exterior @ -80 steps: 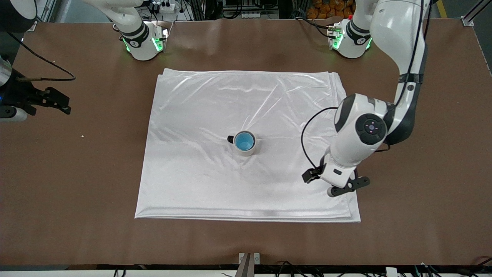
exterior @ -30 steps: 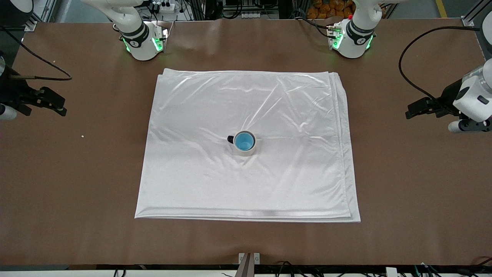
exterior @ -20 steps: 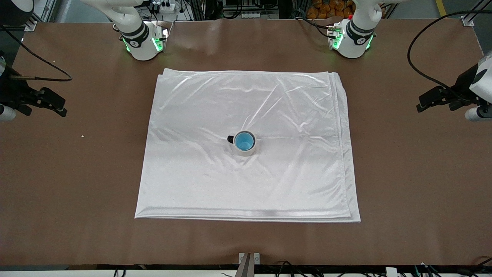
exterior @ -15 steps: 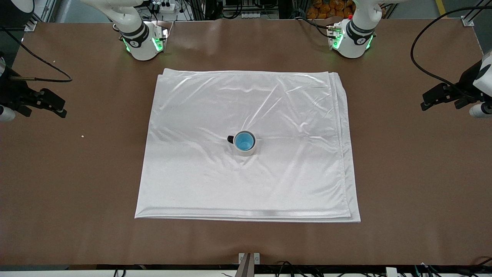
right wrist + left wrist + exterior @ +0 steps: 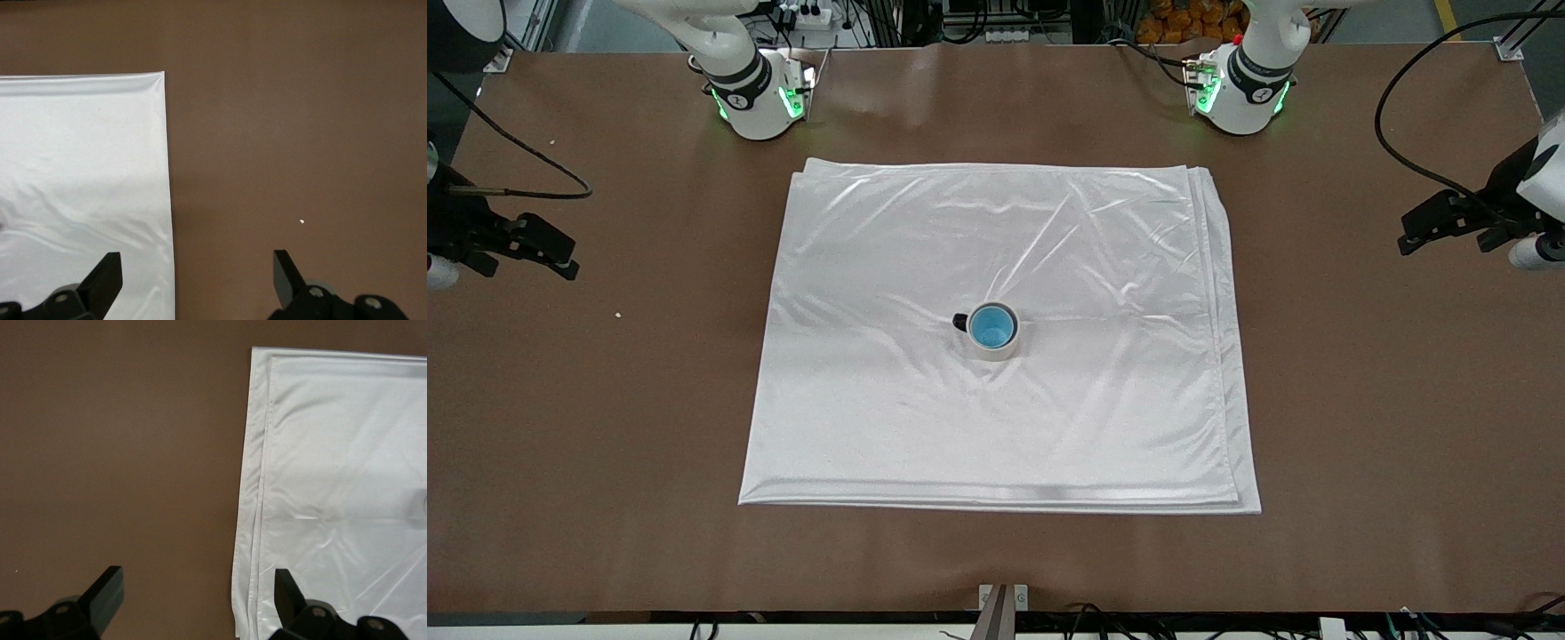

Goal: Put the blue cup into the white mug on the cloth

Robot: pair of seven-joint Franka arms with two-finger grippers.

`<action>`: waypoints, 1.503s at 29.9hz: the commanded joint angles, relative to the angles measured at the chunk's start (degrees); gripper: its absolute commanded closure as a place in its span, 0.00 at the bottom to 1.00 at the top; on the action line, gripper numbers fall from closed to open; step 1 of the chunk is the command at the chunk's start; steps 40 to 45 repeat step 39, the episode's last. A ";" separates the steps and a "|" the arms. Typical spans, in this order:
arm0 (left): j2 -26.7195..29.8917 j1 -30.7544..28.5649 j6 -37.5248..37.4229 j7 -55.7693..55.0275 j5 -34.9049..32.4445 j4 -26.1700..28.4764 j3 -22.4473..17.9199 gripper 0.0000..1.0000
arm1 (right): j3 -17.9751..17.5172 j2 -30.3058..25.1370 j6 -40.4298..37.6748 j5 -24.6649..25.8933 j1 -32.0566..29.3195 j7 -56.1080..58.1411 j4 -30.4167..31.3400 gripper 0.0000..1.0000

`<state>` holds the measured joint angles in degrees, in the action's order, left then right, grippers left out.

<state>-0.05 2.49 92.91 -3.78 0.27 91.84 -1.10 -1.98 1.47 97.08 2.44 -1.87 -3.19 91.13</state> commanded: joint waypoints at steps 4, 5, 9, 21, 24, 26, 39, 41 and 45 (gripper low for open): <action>0.31 -0.11 -1.60 0.96 -0.71 -0.87 -0.04 0.00 | 0.04 0.29 0.47 0.37 -0.67 -1.12 0.45 0.00; 0.31 -0.11 -1.60 0.96 -0.71 -0.87 -0.04 0.00 | 0.04 0.29 0.47 0.37 -0.67 -1.12 0.54 0.00; 0.31 -0.03 -1.60 0.96 -0.71 -0.87 0.04 0.00 | 0.04 0.02 0.47 0.37 -1.11 -0.85 1.16 0.00; 0.31 0.06 -2.21 0.96 -0.71 -0.96 0.13 0.00 | 0.13 0.20 0.65 0.46 -1.64 -0.85 1.25 0.00; 0.22 0.15 -2.21 0.96 -0.71 -0.96 0.13 0.00 | 0.13 0.20 0.65 0.46 -1.64 -0.85 1.25 0.00; 0.22 0.15 -2.21 0.96 -0.71 -0.87 0.13 0.00 | 0.13 0.20 0.65 0.46 -1.64 -0.85 1.25 0.00; 0.22 0.15 -2.30 0.96 -0.71 -0.87 0.13 0.00 | 0.13 0.20 0.91 0.46 -1.73 -0.85 1.25 0.00; 0.22 0.15 -2.30 0.96 -0.71 -0.87 0.13 0.00 | 0.13 0.20 0.91 0.46 -1.73 -0.85 1.25 0.00; 0.22 0.15 -2.30 0.96 -0.71 -0.87 0.13 0.00 | 0.13 0.20 0.91 0.46 -1.73 -0.85 1.25 0.00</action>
